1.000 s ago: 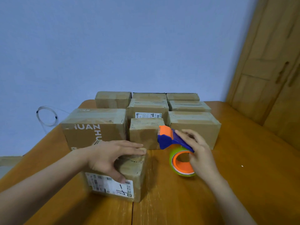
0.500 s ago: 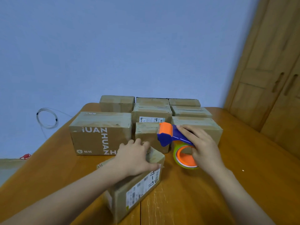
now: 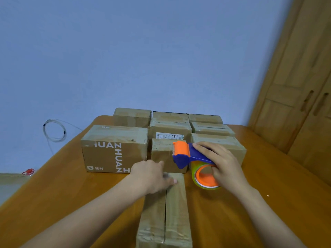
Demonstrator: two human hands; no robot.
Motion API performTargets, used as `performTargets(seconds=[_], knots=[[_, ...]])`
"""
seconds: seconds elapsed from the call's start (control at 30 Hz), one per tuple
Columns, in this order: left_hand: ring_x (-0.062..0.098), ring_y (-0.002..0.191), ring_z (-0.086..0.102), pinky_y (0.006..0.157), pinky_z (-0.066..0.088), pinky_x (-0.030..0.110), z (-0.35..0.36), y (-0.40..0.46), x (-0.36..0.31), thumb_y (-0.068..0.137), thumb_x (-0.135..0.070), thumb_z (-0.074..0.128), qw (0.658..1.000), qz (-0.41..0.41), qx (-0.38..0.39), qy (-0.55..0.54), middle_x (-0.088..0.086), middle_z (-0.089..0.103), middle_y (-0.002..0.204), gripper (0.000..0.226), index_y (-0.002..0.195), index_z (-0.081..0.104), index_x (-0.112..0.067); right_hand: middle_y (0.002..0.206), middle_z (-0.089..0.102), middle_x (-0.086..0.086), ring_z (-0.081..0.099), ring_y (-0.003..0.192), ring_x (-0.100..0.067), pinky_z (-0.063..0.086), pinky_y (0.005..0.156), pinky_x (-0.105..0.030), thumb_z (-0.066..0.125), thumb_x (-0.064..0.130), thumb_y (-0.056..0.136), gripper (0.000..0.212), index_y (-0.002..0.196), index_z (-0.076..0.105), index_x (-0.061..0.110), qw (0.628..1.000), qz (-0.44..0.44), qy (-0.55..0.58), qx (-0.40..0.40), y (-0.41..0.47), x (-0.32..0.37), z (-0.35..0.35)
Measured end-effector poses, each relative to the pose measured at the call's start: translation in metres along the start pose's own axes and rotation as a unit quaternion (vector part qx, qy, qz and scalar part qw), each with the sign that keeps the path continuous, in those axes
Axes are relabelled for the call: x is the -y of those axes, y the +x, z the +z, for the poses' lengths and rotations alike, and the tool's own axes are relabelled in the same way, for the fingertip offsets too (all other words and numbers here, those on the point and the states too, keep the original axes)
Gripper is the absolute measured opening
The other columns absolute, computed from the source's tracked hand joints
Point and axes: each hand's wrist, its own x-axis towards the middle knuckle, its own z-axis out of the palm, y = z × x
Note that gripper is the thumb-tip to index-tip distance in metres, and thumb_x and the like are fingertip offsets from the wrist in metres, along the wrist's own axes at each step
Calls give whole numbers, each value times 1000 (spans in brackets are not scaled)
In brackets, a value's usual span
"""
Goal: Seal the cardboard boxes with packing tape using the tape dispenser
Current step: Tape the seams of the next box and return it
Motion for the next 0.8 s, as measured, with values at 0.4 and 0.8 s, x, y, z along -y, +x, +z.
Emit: performTargets(seconds=[0.4, 0.8], knots=[[15, 72, 66, 69, 56, 25, -8, -7, 26, 102, -4, 38, 773, 145, -71, -613, 12, 65, 82, 28, 91, 63, -7, 130, 55, 3, 50, 118, -19, 42, 92, -27, 31, 5, 73, 67, 134, 49, 26, 998, -4, 52, -43, 7, 9, -17], [26, 119, 60, 95, 50, 47, -14, -19, 14, 88, -51, 43, 500, 78, 133, -852, 15, 65, 123, 62, 126, 58, -5, 127, 59, -8, 51, 113, -24, 47, 85, -37, 33, 12, 79, 56, 132, 53, 16, 999, -35, -18, -37, 6, 17, -18]])
